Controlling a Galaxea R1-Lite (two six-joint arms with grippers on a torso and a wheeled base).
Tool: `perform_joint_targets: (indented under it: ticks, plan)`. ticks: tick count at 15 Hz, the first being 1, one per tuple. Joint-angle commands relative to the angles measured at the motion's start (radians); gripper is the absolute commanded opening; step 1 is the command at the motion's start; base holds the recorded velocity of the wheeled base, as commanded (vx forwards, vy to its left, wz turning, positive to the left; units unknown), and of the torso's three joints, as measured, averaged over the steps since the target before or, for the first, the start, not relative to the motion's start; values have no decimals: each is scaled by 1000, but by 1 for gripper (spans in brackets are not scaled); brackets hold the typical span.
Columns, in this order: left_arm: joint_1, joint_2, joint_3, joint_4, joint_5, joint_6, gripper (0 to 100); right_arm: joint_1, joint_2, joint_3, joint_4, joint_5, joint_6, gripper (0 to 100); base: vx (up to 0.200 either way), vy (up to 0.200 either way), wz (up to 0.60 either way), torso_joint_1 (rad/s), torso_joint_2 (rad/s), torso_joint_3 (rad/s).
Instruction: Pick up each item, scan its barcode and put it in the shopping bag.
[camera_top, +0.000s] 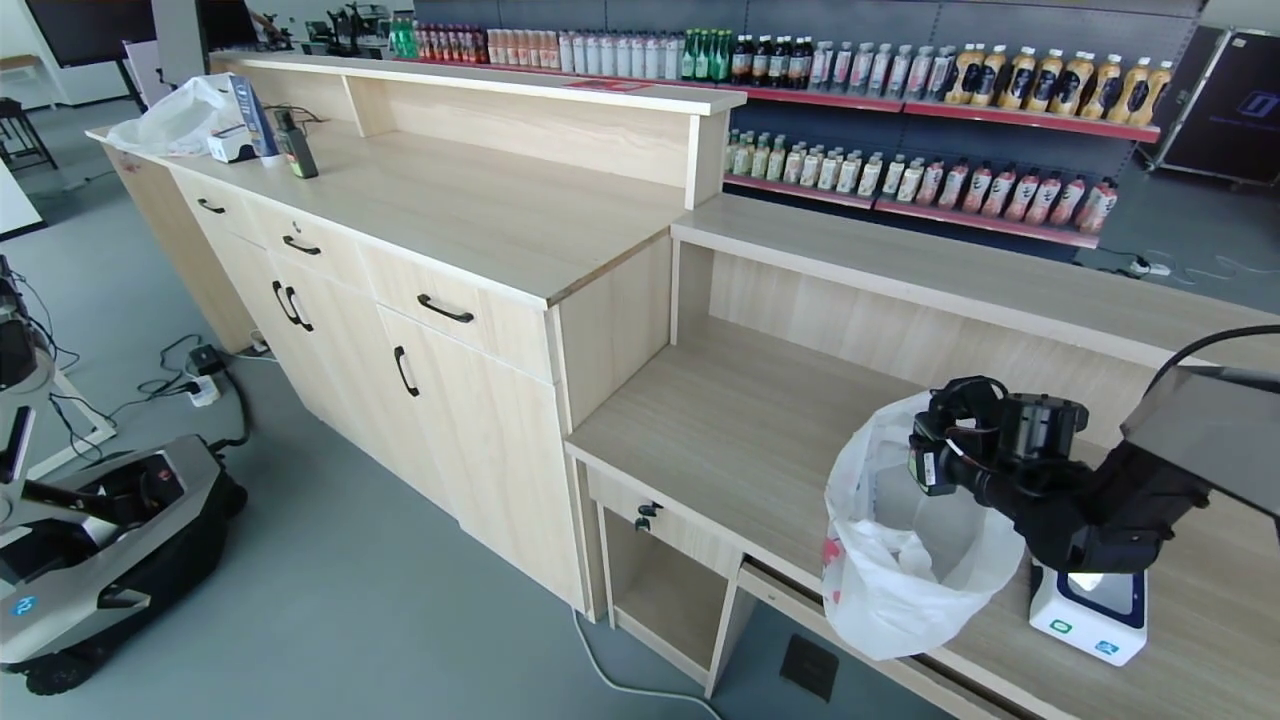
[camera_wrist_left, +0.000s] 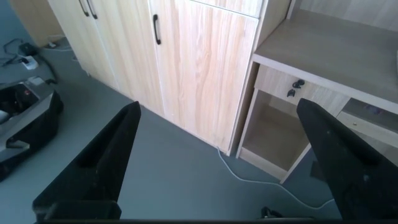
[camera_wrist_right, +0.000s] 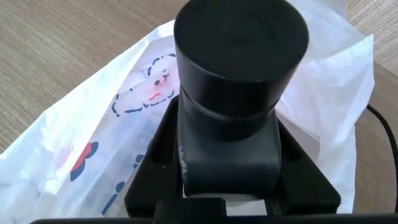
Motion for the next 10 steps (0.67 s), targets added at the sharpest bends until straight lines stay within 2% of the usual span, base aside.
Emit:
perform_joint_targets:
  ticks: [1,10]
  plan:
    - [0,0,0,0,0,0,100,1,69,-54,0,0,4,0,0,0,0,0,0,0]
    - [0,0,0,0,0,0,100,6,255,-292,-18,44,68,0,0,0,0,0,0,0]
